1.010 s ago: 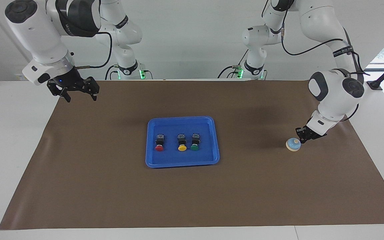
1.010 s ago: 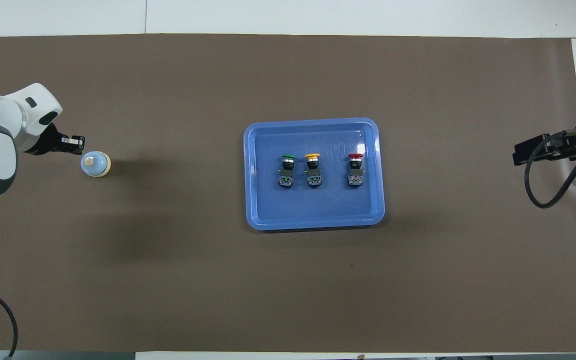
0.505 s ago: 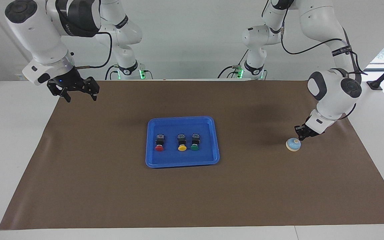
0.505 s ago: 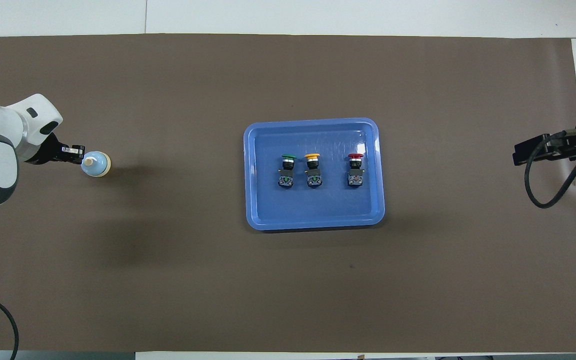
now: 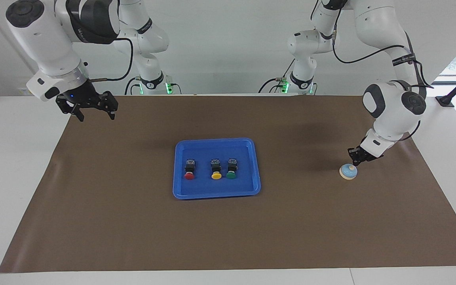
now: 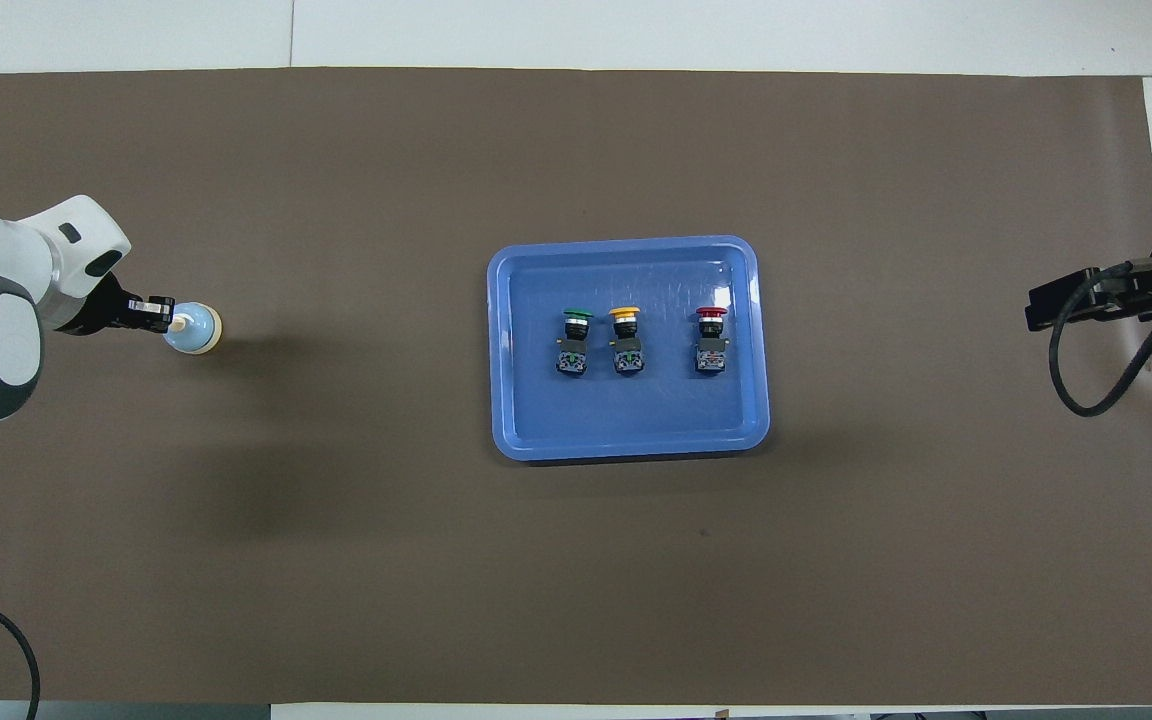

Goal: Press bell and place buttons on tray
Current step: 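Press down on the bell top with the left gripper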

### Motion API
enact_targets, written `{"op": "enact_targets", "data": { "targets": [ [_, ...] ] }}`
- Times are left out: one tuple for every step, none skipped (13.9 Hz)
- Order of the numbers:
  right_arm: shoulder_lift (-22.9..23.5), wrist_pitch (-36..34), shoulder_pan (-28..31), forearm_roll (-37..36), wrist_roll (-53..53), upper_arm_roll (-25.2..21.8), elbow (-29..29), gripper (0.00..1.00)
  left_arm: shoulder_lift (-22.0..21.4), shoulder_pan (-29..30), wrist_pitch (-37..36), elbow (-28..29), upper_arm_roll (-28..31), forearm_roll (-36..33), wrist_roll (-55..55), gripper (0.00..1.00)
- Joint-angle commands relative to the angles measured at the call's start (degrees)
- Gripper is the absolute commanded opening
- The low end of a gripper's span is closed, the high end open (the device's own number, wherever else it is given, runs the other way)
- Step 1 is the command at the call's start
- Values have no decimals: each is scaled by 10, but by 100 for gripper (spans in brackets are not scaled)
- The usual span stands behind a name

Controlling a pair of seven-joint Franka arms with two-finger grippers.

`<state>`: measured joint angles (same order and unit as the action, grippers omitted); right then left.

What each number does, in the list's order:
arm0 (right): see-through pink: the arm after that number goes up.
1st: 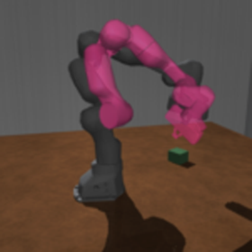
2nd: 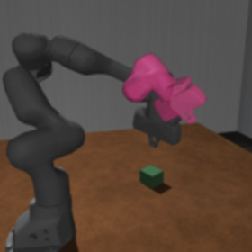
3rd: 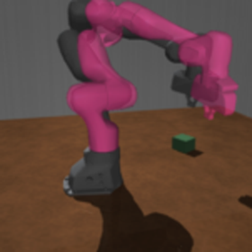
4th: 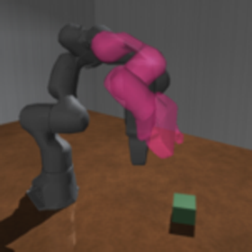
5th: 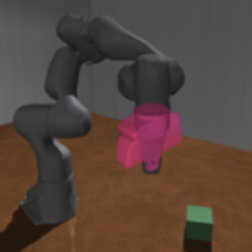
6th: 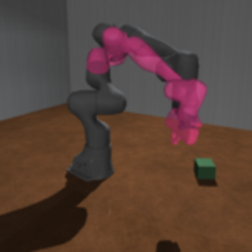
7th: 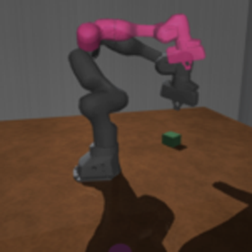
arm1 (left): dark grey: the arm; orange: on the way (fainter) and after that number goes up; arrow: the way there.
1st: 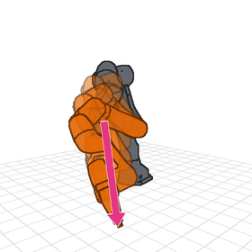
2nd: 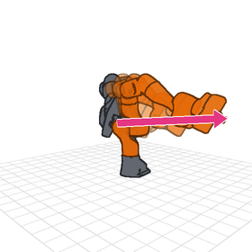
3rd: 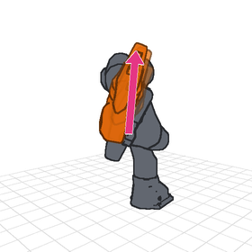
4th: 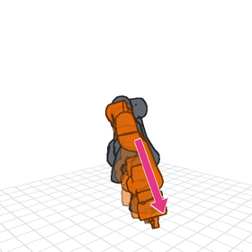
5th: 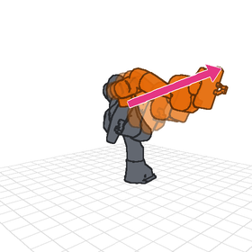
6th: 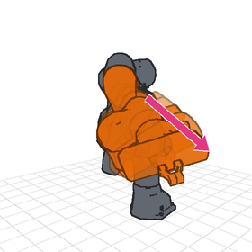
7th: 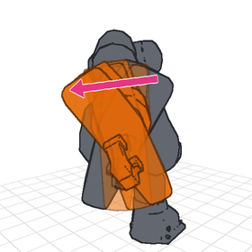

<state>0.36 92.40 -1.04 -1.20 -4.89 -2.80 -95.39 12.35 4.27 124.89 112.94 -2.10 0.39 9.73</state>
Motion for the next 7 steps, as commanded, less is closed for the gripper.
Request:
{"op": "enact_targets", "data": {
  "targets": [
    [-6, -6, 8, -2, -6, 5, -3, 100, -12, 0, 33, 28, 0, -3, 4, 0],
    [-6, -6, 8, -2, -7, 5, -3, 100, -10, 0, 37, 29, 0, -3, 5, 0],
    [-6, -6, 8, -2, -7, 5, -3, 100, -8, 1, 40, 29, 0, -3, 6, 0],
    [-6, -6, 8, -2, -7, 5, -3, 100, -7, 2, 44, 29, 0, -4, 6, 0],
    [-6, -6, 8, -2, -6, 5, -3, 100, -5, 3, 47, 29, 0, -4, 6, 0],
    [-6, -6, 8, -2, -7, 5, -3, 100, -2, 2, 47, 30, 0, -4, 6, 0],
    [-6, -6, 8, -2, -7, 5, -3, 100, 1, 2, 56, 32, 0, -4, 6, 0]
  ]
}}
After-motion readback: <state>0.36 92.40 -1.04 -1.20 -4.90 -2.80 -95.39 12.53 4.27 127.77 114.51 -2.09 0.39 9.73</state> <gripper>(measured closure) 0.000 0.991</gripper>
